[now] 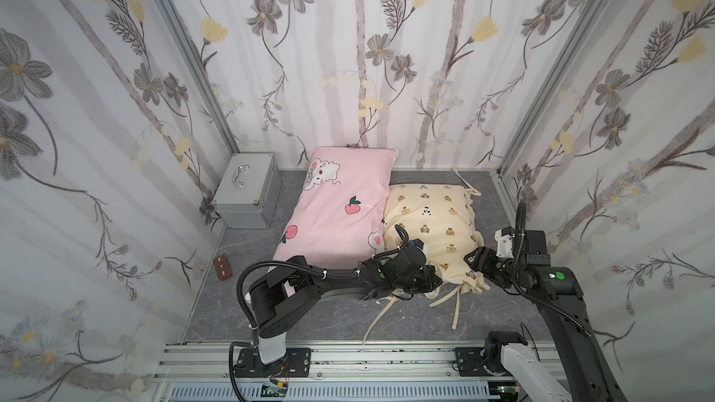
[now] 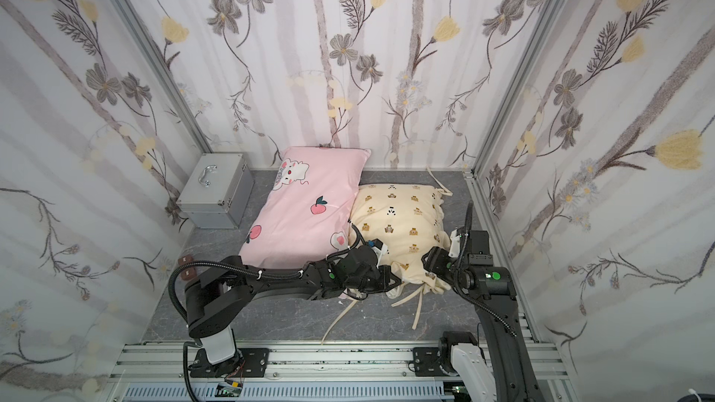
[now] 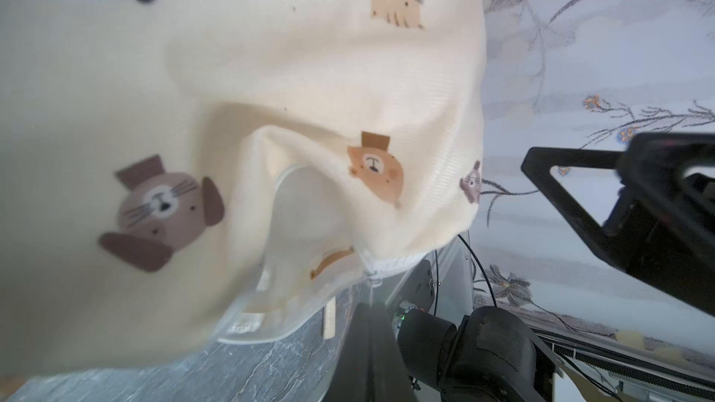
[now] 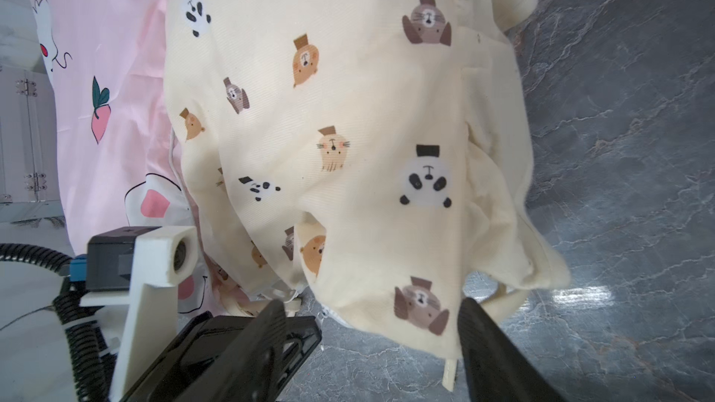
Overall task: Zip up pillowcases
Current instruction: Pick up the pillowcase from the center of the board.
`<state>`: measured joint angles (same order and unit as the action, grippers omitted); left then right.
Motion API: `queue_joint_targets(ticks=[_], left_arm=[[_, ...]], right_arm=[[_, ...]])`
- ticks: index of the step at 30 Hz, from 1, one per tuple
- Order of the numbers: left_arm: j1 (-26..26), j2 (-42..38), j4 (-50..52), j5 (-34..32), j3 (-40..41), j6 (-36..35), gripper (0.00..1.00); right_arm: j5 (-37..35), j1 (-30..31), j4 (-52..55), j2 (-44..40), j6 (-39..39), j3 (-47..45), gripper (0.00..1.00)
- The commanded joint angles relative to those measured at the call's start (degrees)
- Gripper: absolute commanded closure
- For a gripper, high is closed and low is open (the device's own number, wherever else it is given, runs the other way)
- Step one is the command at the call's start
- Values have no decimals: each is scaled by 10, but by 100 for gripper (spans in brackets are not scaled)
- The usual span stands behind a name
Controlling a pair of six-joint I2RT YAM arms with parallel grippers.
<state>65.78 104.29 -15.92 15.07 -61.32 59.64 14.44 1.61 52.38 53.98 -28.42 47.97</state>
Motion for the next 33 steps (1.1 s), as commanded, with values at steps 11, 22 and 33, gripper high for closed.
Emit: queue_joint_targets(ticks=[11,22,33], left_arm=[[39,5,-15,-27,-20,-15,100],[56,25,-27,-35,-13,-1,100],[52,53,71,-85,-42,-50,100]], right_arm=[[46,103,-62,-83,-152,-141,37],[54,89,-188,-91,-204,-220,55],[22,4,-103,-138,-140,-194,100]])
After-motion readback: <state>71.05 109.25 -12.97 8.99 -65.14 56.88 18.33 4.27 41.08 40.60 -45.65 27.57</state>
